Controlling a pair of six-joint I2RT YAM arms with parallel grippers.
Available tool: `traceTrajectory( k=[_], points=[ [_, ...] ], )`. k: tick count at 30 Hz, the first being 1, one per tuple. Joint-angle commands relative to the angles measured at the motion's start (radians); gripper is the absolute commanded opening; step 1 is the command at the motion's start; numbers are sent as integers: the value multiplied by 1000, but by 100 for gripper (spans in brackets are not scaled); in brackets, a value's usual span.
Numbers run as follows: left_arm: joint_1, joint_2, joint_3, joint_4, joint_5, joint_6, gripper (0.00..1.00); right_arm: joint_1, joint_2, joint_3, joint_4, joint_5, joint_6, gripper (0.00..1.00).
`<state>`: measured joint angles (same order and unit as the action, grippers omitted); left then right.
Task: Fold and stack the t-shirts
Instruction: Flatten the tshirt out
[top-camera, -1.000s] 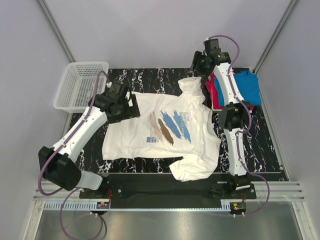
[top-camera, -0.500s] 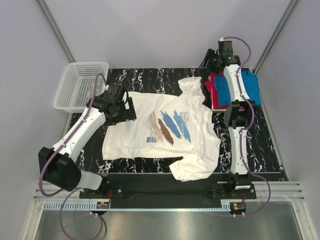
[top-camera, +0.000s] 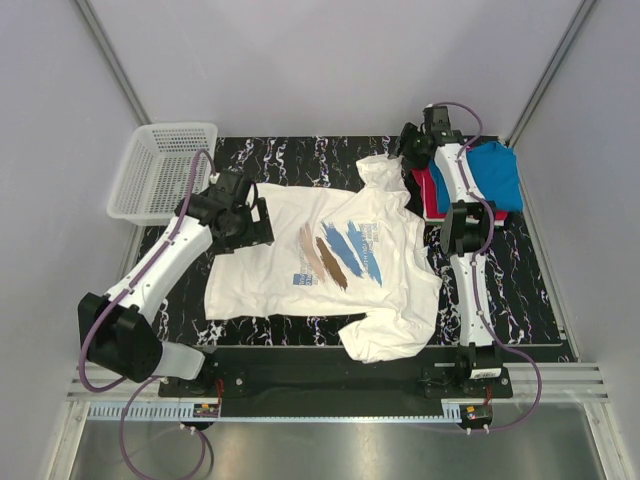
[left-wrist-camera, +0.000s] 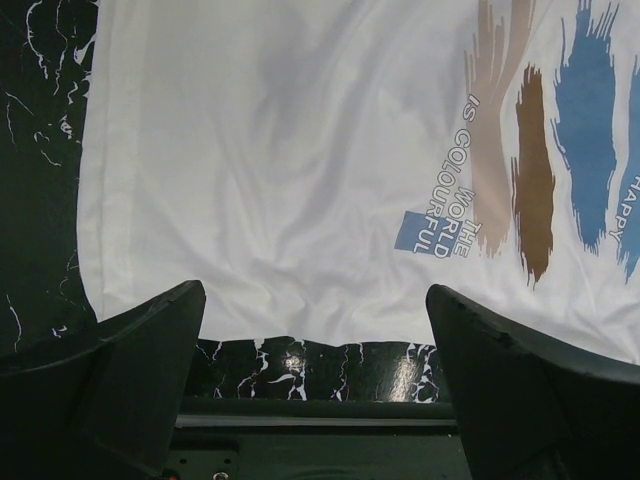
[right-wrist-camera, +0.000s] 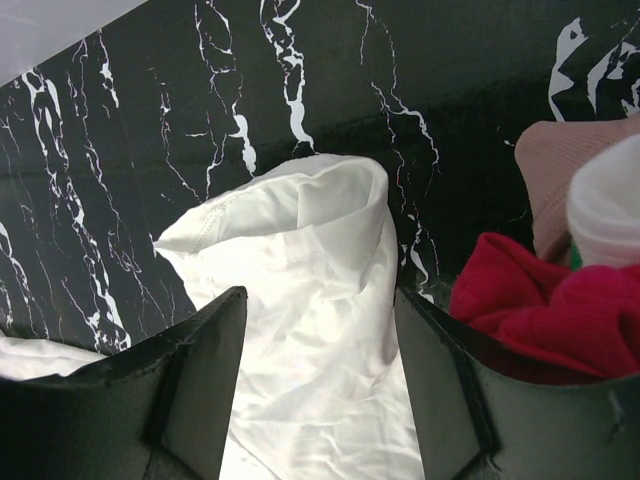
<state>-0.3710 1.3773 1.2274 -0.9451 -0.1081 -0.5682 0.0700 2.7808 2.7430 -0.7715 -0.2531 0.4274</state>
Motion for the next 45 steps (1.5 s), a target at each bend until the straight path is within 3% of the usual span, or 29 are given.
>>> traceTrajectory(
  k=[1, 19, 21, 28, 34, 37, 40, 45],
  points=[
    [1, -21, -23, 23, 19, 14, 99, 4, 8, 23, 69, -3, 14, 68],
    [1, -12, -25, 25, 15, 11, 99, 13, 85, 41, 149, 31, 40, 64],
    [1, -12, -23, 25, 18, 7, 99, 14, 91, 49, 150, 26, 54, 55],
    [1, -3, -9, 25, 15, 5, 99, 22, 65, 24, 149, 41, 53, 1],
    [29, 42, 23, 34, -115, 11, 99, 37, 11, -9, 150, 32, 40, 0],
    [130, 112, 72, 92, -160, 19, 99, 43, -15, -39, 150, 18, 25, 0],
    [239, 244, 171, 146, -171, 56, 99, 44, -52, -83, 150, 11, 14, 0],
    [262, 533, 493, 141, -119, 149, 97, 42, -98, -123, 149, 14, -9, 0]
  ],
)
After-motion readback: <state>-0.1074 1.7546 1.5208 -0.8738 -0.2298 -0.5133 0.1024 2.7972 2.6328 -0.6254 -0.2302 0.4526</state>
